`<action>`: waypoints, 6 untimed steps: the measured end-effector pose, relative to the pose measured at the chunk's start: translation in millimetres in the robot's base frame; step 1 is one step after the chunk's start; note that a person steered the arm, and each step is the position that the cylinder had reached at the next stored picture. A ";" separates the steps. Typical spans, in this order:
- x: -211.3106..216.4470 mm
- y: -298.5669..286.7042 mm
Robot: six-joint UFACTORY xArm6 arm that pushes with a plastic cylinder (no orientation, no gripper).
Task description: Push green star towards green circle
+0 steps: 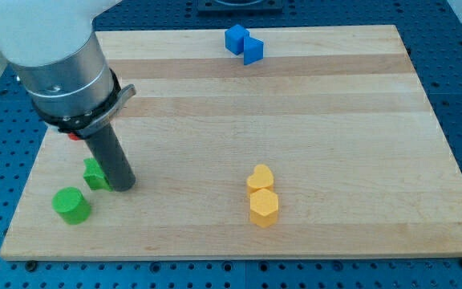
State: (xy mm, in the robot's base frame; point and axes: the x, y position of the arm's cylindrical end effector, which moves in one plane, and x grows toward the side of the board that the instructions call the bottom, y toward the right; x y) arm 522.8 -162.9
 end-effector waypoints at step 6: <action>-18.7 -37.0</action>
